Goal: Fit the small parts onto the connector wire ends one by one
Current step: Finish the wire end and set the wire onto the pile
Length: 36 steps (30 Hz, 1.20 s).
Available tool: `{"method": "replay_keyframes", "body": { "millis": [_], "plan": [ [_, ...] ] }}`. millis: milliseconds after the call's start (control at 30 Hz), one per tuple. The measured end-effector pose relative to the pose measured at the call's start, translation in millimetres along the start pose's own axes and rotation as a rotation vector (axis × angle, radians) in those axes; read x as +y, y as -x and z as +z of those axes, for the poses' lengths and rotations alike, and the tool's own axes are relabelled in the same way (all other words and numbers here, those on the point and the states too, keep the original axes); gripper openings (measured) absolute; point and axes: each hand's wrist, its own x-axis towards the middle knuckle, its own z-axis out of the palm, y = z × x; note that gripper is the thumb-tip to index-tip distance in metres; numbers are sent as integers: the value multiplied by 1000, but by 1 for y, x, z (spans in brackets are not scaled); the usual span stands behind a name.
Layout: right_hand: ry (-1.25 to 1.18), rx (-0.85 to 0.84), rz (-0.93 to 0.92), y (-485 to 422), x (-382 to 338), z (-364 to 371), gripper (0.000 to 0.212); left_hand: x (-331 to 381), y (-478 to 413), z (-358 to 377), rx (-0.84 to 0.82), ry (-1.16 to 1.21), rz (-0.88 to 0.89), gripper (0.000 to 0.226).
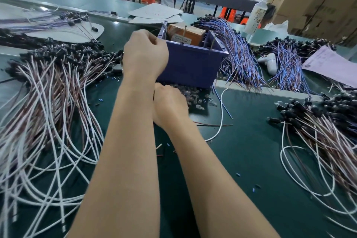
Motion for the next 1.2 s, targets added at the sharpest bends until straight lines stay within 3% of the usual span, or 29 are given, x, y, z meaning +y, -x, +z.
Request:
{"method": "replay_keyframes", "body": {
  "millis": [133,300,500,600,733,800,900,933,1000,1100,1133,1200],
  "plan": [
    [-477,93,86,0,21,-36,37,-5,-2,-5,-169,-173,-16,22],
    [-1193,182,185,8,57,-88,15,0,6,-2,-462,-64,87,30],
    [-1028,239,167,8,71,-89,17,3,14,11,-529,-29,289,20],
    [-1240,182,152,8,76,-90,19,1,16,12,-572,68,326,7],
    [-1464,123,182,8,72,-83,24,-2,14,12,-580,133,307,10],
    [-1226,176,205,3,66,-78,28,-5,13,15,-560,80,274,14],
    [-555,342,199,-3,57,-73,27,-8,9,20,-504,-40,244,17],
    [-494,356,186,-5,55,-71,26,-7,8,20,-496,-58,237,18],
    [-660,301,178,-6,59,-66,32,-5,9,18,-517,-71,226,18],
    [-1270,324,331,-3,76,-67,37,-4,10,8,-614,-33,195,7],
    [-1334,373,390,-3,84,-66,37,-4,10,4,-603,-8,181,7],
    [-1091,405,430,-3,88,-58,34,-3,6,1,-478,37,167,10]
  ]
}}
